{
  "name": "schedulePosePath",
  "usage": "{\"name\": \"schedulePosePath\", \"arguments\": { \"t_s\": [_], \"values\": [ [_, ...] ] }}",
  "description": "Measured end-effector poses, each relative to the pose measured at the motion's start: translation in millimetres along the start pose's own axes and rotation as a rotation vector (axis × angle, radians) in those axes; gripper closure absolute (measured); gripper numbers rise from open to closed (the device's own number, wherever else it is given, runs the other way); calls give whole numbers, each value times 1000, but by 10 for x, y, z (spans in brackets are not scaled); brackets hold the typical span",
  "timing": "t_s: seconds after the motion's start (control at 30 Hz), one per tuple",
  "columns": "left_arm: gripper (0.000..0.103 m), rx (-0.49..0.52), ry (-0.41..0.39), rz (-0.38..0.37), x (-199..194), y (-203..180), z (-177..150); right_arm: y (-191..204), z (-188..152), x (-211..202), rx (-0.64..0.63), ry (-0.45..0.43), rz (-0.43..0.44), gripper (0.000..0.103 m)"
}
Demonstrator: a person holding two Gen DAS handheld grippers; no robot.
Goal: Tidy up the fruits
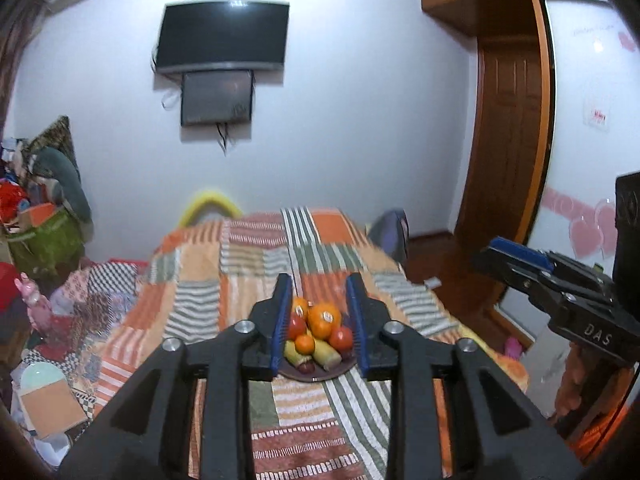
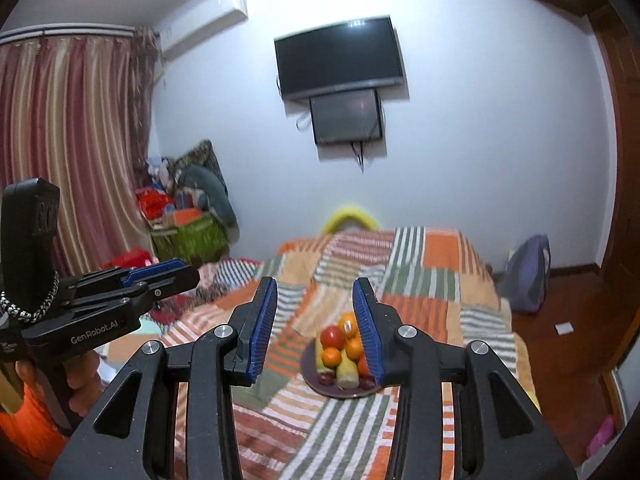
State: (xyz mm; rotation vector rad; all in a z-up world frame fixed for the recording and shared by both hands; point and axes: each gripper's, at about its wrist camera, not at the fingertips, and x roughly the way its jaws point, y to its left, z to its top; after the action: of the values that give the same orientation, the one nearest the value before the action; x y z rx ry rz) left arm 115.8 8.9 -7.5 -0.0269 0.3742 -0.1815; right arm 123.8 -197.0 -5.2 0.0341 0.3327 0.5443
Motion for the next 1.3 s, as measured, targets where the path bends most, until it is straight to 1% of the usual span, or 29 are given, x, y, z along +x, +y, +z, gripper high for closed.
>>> {"name": "schedulePosePath", "arguments": {
  "t_s": [0.03, 0.1, 0.13, 0.17, 0.2, 0.23, 0.33, 0.37, 0.4, 0.43, 0.5, 0.53, 0.6, 0.63, 0.7, 0.77, 0.83, 0.9, 1.13, 1.3],
  "values": [
    [69, -1, -16, 4, -67, -3, 14, 36, 18, -59, -4, -18, -2, 67],
    [60, 0, -47, 18, -196, -17, 33, 79, 41, -131, -9, -43, -4, 66],
    [58, -1, -61, 27, -249, -23, 36, 109, 50, -175, -10, -56, -2, 64],
    [54, -2, -76, 34, -305, -32, 41, 131, 52, -201, -10, -64, -3, 62],
    [48, -3, -88, 39, -359, -38, 42, 160, 53, -236, -11, -78, -8, 56],
    [46, -5, -100, 42, -416, -46, 39, 168, 50, -257, -12, -88, -13, 50],
    [39, 2, -134, 57, -537, -82, 33, 218, 43, -310, -27, -116, -39, 48],
    [34, 4, -141, 62, -570, -92, 28, 227, 44, -326, -30, -120, -42, 48],
    [28, 2, -145, 63, -596, -85, 24, 239, 42, -336, -31, -127, -45, 44],
    [26, 0, -149, 62, -614, -79, 23, 249, 35, -359, -29, -132, -49, 35],
    [23, 0, -160, 66, -656, -74, 16, 260, 25, -416, -23, -157, -70, 28],
    [22, 2, -165, 73, -673, -79, 11, 257, 26, -421, -22, -164, -80, 26],
    [16, 3, -173, 83, -723, -84, 1, 274, 36, -443, -21, -165, -85, 23],
    [14, 2, -176, 83, -736, -93, -9, 272, 38, -442, -16, -166, -87, 19],
    [8, 2, -184, 83, -740, -83, -12, 284, 34, -450, -12, -167, -96, 15],
    [5, 5, -194, 90, -764, -78, -21, 300, 20, -466, -13, -167, -108, 11],
    [3, 12, -199, 95, -786, -93, -33, 305, 7, -480, -13, -170, -117, 3],
    [1, 17, -200, 95, -797, -93, -37, 305, -4, -497, -13, -177, -127, 0],
    [0, 13, -203, 90, -781, -92, -53, 326, -18, -520, -29, -184, -150, 0],
    [0, 21, -211, 100, -803, -128, -64, 322, -27, -530, -28, -179, -148, 0]
  ]
}}
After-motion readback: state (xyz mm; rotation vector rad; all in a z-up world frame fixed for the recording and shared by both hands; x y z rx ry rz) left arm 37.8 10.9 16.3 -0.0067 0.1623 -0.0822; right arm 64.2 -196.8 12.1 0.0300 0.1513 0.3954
